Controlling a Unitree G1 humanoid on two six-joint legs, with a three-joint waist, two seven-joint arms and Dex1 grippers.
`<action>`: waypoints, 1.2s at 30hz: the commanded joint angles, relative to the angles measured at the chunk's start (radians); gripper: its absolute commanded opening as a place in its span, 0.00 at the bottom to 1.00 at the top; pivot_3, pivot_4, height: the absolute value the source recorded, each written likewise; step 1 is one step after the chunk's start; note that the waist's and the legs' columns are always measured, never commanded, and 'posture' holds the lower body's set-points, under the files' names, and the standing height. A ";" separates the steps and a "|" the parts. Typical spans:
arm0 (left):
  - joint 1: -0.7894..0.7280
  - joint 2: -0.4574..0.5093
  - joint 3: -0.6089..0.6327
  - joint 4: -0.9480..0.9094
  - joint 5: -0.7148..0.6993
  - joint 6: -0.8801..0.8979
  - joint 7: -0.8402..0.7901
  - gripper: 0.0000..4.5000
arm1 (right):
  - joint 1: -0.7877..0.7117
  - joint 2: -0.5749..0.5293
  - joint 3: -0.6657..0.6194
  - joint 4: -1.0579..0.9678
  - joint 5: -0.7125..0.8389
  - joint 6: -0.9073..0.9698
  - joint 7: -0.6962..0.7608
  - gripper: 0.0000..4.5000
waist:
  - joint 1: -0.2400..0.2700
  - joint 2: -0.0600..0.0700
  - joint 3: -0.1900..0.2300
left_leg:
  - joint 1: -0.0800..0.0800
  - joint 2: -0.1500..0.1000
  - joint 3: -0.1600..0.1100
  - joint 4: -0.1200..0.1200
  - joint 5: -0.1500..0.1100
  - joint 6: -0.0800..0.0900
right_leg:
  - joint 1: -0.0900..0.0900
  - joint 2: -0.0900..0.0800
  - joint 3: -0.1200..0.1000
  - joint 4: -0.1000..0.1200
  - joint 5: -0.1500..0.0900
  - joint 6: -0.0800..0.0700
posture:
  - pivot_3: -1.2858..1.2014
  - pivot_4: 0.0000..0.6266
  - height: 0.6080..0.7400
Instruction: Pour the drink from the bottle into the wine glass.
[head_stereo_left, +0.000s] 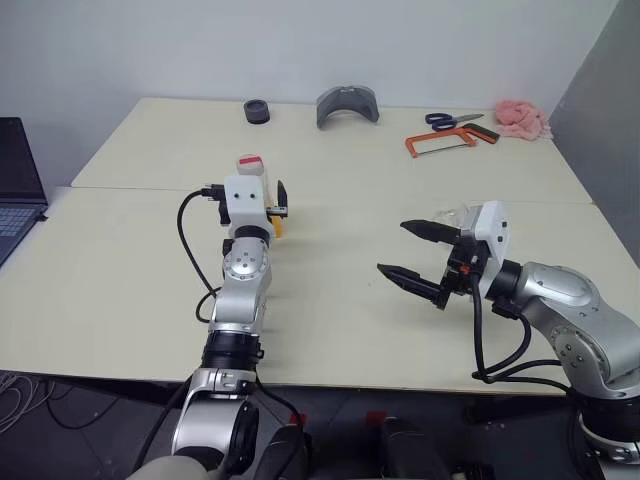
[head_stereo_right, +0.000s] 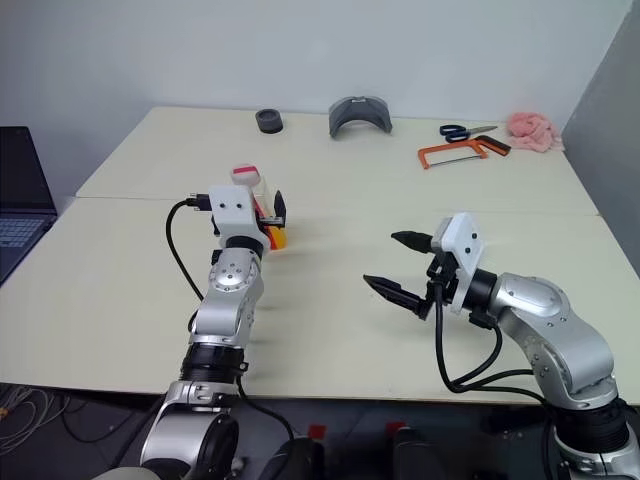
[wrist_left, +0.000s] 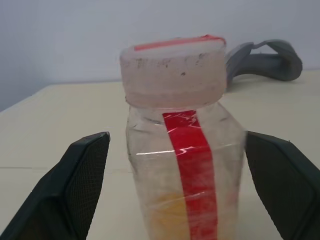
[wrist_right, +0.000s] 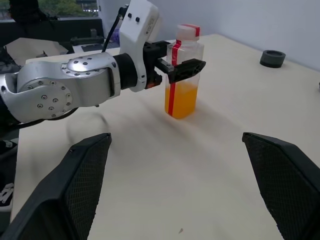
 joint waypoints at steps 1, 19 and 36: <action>-0.061 0.006 0.012 0.023 0.013 -0.008 0.035 1.00 | -0.018 -0.010 -0.010 -0.020 0.022 0.000 0.013 1.00 | 0.000 0.000 0.000 | 0.000 0.000 0.000 0.000 0.000 0.000 | 0.000 0.000 0.000 0.000 0.000 0.000 | 0.52 0.24 1.00; -0.157 0.014 0.013 0.152 0.008 -0.002 0.056 1.00 | -0.012 0.000 -0.013 -0.012 0.016 -0.009 0.013 1.00 | 0.000 0.000 0.000 | -0.001 0.000 0.000 0.000 0.000 0.000 | -0.001 0.000 0.000 0.000 0.000 0.000 | 0.52 0.24 1.00; -0.129 0.007 0.004 0.097 -0.007 0.013 0.025 0.41 | -0.022 0.004 -0.019 0.001 0.018 -0.014 0.013 1.00 | -0.001 0.000 0.000 | -0.001 0.000 0.000 0.000 0.000 0.000 | -0.001 0.000 0.000 0.000 0.000 0.000 | 0.52 0.24 1.00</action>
